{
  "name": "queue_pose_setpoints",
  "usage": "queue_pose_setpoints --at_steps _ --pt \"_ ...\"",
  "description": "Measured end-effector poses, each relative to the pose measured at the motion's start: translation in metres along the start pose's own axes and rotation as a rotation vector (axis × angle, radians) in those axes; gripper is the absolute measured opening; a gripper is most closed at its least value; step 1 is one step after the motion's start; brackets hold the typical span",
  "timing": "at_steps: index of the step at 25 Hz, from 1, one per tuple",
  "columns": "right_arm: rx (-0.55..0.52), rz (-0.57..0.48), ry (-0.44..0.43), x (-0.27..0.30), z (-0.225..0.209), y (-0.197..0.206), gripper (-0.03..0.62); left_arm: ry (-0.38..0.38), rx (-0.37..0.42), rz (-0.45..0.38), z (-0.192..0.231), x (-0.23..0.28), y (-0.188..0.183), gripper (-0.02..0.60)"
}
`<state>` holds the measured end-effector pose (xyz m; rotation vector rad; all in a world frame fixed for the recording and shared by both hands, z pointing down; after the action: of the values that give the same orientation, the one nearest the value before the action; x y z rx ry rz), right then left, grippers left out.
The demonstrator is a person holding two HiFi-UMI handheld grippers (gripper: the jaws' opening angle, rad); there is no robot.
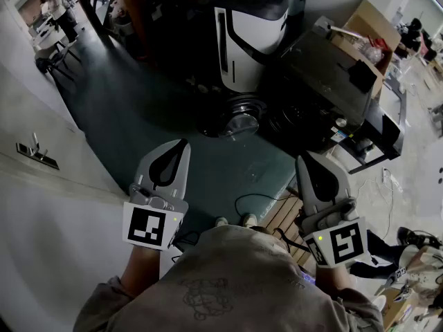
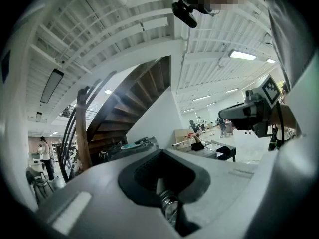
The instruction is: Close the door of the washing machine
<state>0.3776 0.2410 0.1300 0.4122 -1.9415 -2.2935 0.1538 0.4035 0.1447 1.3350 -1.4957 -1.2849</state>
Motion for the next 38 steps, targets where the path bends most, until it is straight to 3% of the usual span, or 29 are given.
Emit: queue_pose_setpoints --at_steps 7,16,19,20,22,23,38 --pt "0.021 0.009 0.016 0.011 0.008 0.007 0.028 -0.001 0.003 0.002 0.012 -0.003 0.009 0.000" --pt "0.039 0.000 -0.050 0.042 0.030 0.014 0.029 -0.028 0.015 0.018 0.038 -0.020 0.023 0.000" --pt "0.067 0.023 -0.031 0.050 0.037 0.022 0.029 -0.040 0.024 0.011 0.047 -0.028 0.027 0.000" --pt "0.081 0.025 -0.016 0.052 0.038 0.024 0.048 -0.045 0.022 0.012 0.050 -0.031 0.028 0.000" --pt "0.105 0.028 0.008 0.058 0.038 0.025 0.202 -0.055 0.021 0.014 0.053 -0.035 0.030 0.000" --pt "0.108 0.034 0.012 0.061 0.038 0.026 0.227 -0.059 0.018 0.014 0.055 -0.036 0.032 0.000" --pt "0.114 0.099 -0.005 0.114 0.034 0.056 0.244 -0.069 0.005 0.067 0.084 -0.019 0.058 0.000"
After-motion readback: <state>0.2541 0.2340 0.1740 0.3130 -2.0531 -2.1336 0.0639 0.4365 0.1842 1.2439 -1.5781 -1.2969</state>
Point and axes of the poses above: the fingertips, and each gripper's own axes: x forward along the fingers, z to its left, y out of its underside, the point moved 8 cm from there along -x, backward along the fingers, and after that the axes turned 8 degrees about -z, right-handed, at the moved point
